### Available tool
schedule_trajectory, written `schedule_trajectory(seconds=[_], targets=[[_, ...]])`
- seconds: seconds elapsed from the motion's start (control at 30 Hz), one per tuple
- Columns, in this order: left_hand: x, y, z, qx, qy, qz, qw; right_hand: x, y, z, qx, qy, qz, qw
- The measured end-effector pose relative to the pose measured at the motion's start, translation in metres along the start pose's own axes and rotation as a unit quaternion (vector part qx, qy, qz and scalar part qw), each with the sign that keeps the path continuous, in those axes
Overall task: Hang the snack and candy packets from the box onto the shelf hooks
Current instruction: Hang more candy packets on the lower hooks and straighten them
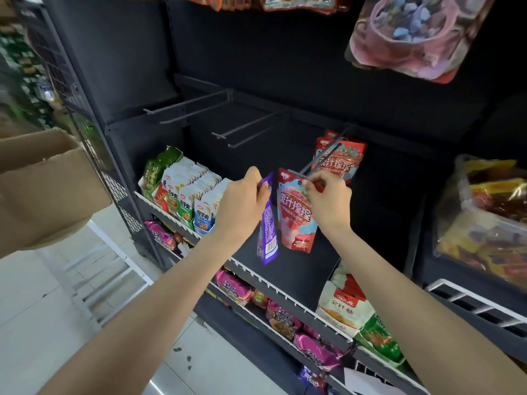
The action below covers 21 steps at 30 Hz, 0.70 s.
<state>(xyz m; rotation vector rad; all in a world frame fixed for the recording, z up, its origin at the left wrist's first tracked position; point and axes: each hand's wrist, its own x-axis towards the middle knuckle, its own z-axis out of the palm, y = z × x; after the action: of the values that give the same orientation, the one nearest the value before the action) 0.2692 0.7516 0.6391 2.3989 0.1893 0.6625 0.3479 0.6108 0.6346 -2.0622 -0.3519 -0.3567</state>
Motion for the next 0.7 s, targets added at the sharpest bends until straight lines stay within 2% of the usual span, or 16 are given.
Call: schedule_trajectory(seconds=[0.1, 0.3, 0.5, 0.7], targets=[[0.003, -0.001, 0.003, 0.000, 0.001, -0.001, 1.000, 0.005, 0.006, 0.000, -0.006, 0.016, -0.001, 1.000], [0.014, -0.005, 0.009, 0.008, 0.000, -0.004, 1.000, 0.035, 0.028, 0.000, -0.098, 0.018, -0.093, 0.991], [0.027, -0.008, 0.017, 0.009, 0.008, 0.005, 1.000, 0.081, 0.050, -0.011, -0.168, 0.028, -0.059, 0.984], [0.027, -0.007, 0.029, -0.004, 0.001, 0.019, 1.000, 0.096, 0.053, -0.013, -0.231, -0.045, -0.015, 0.972]])
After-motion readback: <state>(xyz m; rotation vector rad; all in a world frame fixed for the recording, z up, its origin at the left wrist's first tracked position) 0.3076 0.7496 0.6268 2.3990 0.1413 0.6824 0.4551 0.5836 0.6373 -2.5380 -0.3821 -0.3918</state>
